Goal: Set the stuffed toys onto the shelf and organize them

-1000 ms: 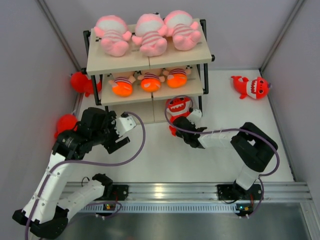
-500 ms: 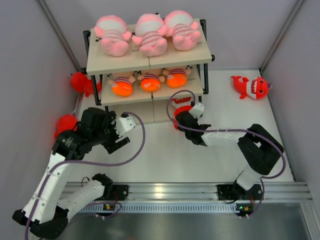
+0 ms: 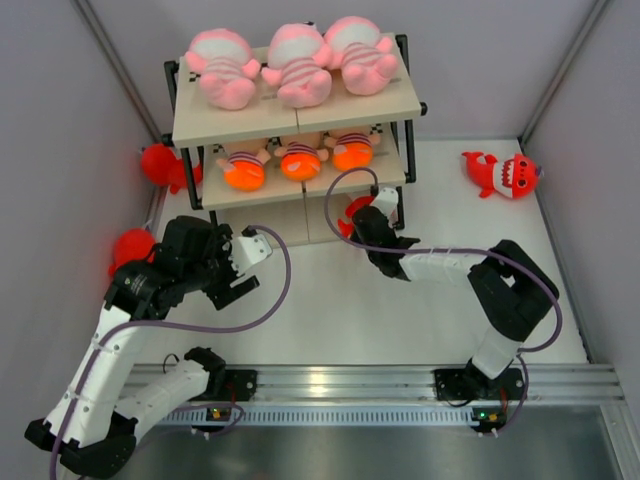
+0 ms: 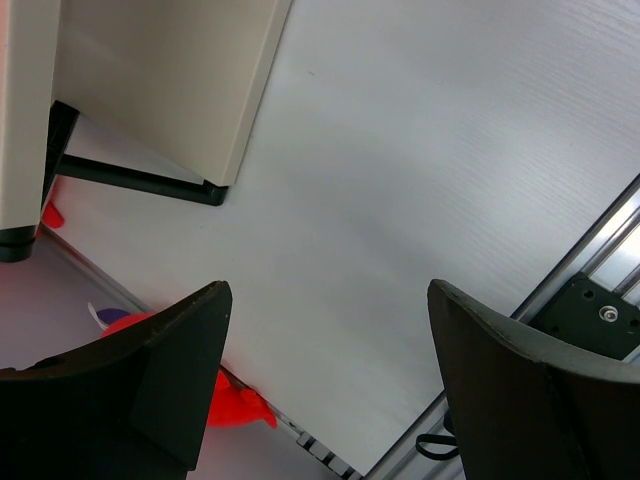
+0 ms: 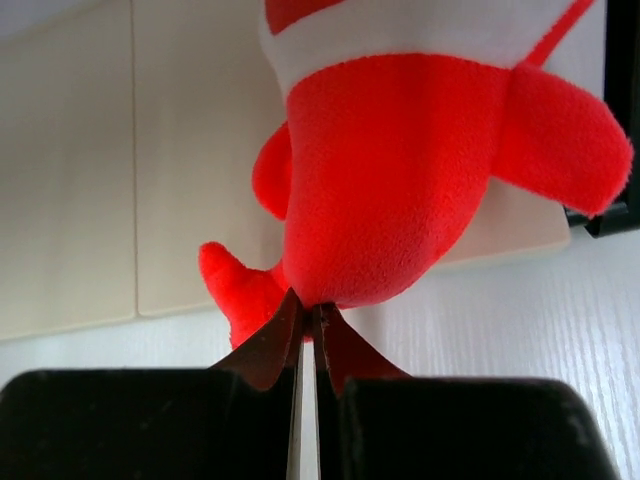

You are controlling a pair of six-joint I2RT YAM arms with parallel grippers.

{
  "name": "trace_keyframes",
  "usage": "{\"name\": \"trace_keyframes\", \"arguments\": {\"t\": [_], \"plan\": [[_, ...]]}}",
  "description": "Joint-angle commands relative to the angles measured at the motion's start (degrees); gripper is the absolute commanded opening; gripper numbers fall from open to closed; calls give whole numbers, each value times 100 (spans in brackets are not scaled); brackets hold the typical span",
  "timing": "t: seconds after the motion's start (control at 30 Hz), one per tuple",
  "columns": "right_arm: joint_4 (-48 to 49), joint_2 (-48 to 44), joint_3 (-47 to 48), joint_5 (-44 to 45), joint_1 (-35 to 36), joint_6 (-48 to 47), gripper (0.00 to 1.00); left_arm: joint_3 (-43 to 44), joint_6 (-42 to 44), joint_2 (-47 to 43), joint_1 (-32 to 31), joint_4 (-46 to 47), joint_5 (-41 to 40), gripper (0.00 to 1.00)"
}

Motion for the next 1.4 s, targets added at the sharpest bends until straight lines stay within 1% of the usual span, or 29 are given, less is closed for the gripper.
{"name": "trace_keyframes", "arguments": {"t": [0.0, 0.03, 0.13, 0.3, 0.37, 0.47, 0.6, 0.67, 0.77, 0.8, 0.83, 0.87, 0.97, 1.0, 1.1, 1.13, 1.2, 1.27, 1.33, 1.37], "plan": [[929, -74, 90, -574, -94, -648, 0, 29, 27, -74, 27, -40, 6, 86], [1165, -118, 19, -672, -86, -692, 0, 38, 27, -65, 27, -40, 15, 86], [1474, -268, -271, -1032, -94, -798, 0, 29, 36, -65, 27, -49, 32, 86], [1616, -400, -526, -1568, -77, -956, 0, 12, 36, -83, 27, -58, 41, 86], [1564, -400, -544, -1578, -77, -1000, 0, 12, 45, -92, 27, -58, 32, 86], [1414, -321, -457, -1403, -121, -1070, 0, 20, 36, -74, 27, -58, 50, 86], [1090, -31, 9, -1543, -305, -1167, 0, 38, 36, -74, 27, -58, 50, 86], [1106, 4, 88, -1508, -340, -1255, 1, 29, 45, -74, 27, -66, 50, 86], [1124, 13, 115, -1402, -341, -1299, 7, 38, 36, -74, 27, -67, 41, 86], [1106, 13, 124, -1324, -341, -1299, 14, 38, 45, -74, 27, -84, 50, 86], [1045, 22, 124, -1271, -332, -1299, 19, 29, 54, -74, 27, -84, 41, 86], [1027, 4, 98, -1218, -340, -1299, 30, 29, 54, -74, 27, -84, 41, 86], [887, -13, 97, -1025, -332, -1334, 48, 29, 54, -74, 27, -84, 50, 86], [799, -22, 124, -929, -340, -1343, 57, 21, 54, -83, 27, -93, 50, 86], [474, -136, 142, -744, -341, -1387, 64, 20, 45, -74, 36, -93, 50, 86], [439, -197, 107, -708, -341, -1370, 66, 12, 54, -92, 27, -102, 59, 86], [421, -461, -60, -673, -341, -1378, 69, 3, 45, -92, 35, -110, 59, 86], [395, -802, -209, -734, -323, -1439, 71, -6, 54, -92, 36, -102, 50, 86], [114, -1075, -245, -796, -306, -1562, 74, -6, 54, -74, 27, -102, 6, 86], [-9, -1364, -263, -874, -288, -1606, 74, -23, 71, -92, 27, -110, 6, 86]]}}
